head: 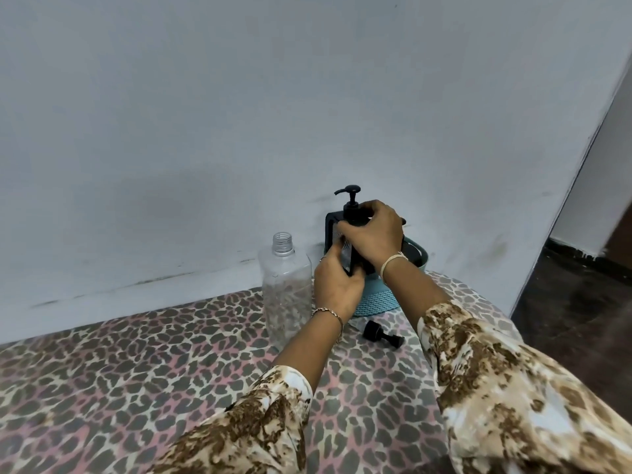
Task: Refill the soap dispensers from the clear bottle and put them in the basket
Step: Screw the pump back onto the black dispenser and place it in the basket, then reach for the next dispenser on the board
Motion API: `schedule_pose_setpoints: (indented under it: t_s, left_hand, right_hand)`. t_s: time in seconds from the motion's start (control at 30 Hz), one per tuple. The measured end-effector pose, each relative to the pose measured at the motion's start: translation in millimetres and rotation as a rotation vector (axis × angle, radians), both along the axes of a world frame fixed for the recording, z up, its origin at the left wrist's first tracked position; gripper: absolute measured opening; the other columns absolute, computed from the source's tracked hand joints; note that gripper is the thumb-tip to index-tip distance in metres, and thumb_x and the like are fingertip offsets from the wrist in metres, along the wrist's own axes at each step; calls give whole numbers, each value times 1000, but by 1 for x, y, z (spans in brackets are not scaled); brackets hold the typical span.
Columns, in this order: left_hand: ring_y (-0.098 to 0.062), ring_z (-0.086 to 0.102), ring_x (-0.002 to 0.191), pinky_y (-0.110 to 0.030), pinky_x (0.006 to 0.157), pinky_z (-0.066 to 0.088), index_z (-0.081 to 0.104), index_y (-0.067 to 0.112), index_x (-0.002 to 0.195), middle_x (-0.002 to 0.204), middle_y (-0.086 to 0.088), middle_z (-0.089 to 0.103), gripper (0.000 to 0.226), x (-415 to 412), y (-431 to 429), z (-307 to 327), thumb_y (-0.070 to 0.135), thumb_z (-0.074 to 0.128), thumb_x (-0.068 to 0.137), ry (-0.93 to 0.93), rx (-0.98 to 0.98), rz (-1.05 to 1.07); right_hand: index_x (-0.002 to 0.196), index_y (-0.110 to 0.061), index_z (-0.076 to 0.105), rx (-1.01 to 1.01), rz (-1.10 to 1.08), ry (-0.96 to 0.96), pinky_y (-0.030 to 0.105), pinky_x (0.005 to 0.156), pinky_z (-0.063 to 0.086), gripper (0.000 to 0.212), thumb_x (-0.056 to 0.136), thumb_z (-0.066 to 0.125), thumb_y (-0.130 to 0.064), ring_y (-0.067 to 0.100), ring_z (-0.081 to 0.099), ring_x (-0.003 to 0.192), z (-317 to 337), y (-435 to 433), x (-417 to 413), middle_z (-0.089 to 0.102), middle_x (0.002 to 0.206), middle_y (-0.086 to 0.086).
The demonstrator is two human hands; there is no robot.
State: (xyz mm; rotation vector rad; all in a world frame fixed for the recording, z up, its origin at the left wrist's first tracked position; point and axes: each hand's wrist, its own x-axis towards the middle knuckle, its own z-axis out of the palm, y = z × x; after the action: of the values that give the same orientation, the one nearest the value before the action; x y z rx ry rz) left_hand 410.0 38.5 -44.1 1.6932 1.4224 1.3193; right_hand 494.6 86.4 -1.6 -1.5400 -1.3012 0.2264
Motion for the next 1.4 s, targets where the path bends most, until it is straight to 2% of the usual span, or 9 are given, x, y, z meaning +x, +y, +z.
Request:
schedule_pose_setpoints:
  t_s: [0.2,0.33,0.5,0.7,0.9,1.0,1.1,1.27,1.4]
  left_hand:
    - [-22,63,96,-30,79,51,60,17,114,104,-3,68,33,0,4,-17,11,64,82,55,-39,-27]
    - [-24,40,134,-39,110,36,62,15,119,144,-5,45,39,1,14,-31,17,64,81,231,-53,4]
    - [-23,22,145,-40,116,29,59,10,126,158,-6,18,47,1,13,-41,16,64,80,246,-102,-48]
    - [-22,10,148,-31,120,17,15,5,151,161,-9,5,87,1,8,-41,13,66,82,281,-82,-64]
    - [-22,10,148,-30,120,16,12,5,152,161,-10,7,89,-3,2,-45,18,67,84,261,-108,-60]
    - [-25,23,145,-38,118,26,21,9,148,155,-11,23,86,-5,0,-53,20,70,78,220,-87,-47]
    - [-23,40,131,-34,110,36,33,8,135,139,-8,40,69,-9,-11,-59,15,70,77,208,-62,-36]
    - [-20,44,117,-29,104,36,40,11,120,124,-5,45,46,-15,-28,-66,14,66,82,340,27,-54]
    - [-23,46,118,-33,102,40,43,13,127,125,-5,48,41,-18,-36,-73,8,56,88,591,92,-199]
  right_hand:
    - [105,-12,68,-58,9,-114,23,79,41,47,66,78,-35,21,61,100,-22,-7,2,68,104,5]
    - [98,-12,66,-71,-7,-113,23,74,43,39,66,77,-32,22,64,93,-35,-15,2,70,97,5]
    - [99,-13,62,-90,-29,-165,35,80,52,39,68,74,-33,26,64,94,-49,-15,1,70,96,5]
    - [113,-15,59,-45,-79,-241,38,89,48,47,77,71,-43,27,57,106,-58,-16,2,68,106,5]
    - [114,-20,56,-106,-212,-422,39,86,37,50,80,61,-56,25,58,104,-65,-22,5,68,98,3]
    - [116,-20,55,-121,-236,-483,41,90,34,50,82,58,-57,25,56,107,-65,-26,4,69,96,2]
    - [121,-17,53,-125,-209,-530,44,96,31,47,89,52,-51,28,53,113,-69,-32,2,70,97,6]
    - [133,-26,51,-161,-99,-254,47,109,14,44,94,48,-46,18,32,137,-75,-41,7,62,125,1]
    - [126,-32,56,-58,-226,36,42,110,10,35,93,53,-40,8,33,135,-91,-66,10,60,127,-10]
